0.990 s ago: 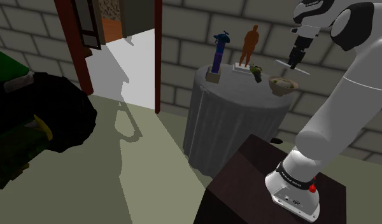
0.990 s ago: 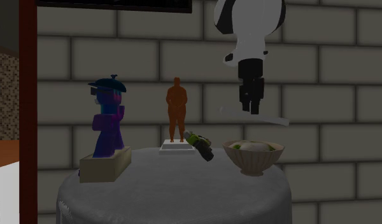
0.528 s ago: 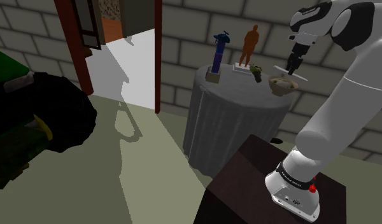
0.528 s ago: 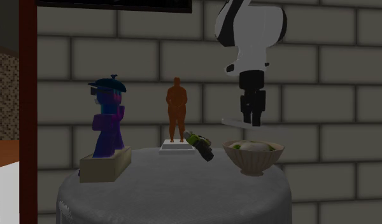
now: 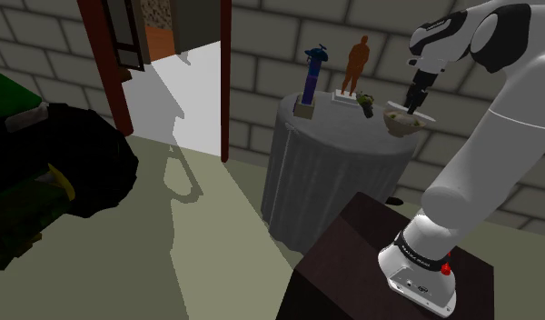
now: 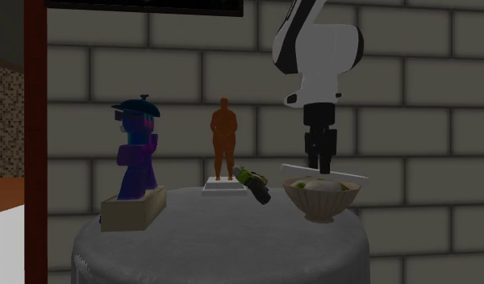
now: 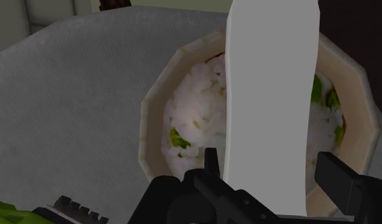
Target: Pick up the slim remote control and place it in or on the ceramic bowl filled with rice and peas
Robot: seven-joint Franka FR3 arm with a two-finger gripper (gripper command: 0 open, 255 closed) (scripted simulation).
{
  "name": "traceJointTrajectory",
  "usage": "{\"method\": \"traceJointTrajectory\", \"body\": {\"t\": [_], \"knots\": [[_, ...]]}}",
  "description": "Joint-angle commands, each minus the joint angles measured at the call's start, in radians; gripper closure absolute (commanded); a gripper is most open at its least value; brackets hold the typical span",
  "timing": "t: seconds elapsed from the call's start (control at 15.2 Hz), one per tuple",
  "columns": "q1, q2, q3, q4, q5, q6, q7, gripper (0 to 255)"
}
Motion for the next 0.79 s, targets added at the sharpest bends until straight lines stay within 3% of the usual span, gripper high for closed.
{"method": "traceJointTrajectory", "body": {"t": [0.0, 0.26, 0.33, 0.73], "knots": [[0.000, 0.001, 0.000, -0.002, 0.001, 0.002, 0.000, 255], [0.000, 0.001, 0.000, -0.002, 0.001, 0.002, 0.000, 255], [0.000, 0.001, 0.000, -0.002, 0.001, 0.002, 0.000, 0], [0.001, -0.005, 0.000, 0.027, -0.004, -0.031, 0.003, 0]]}}
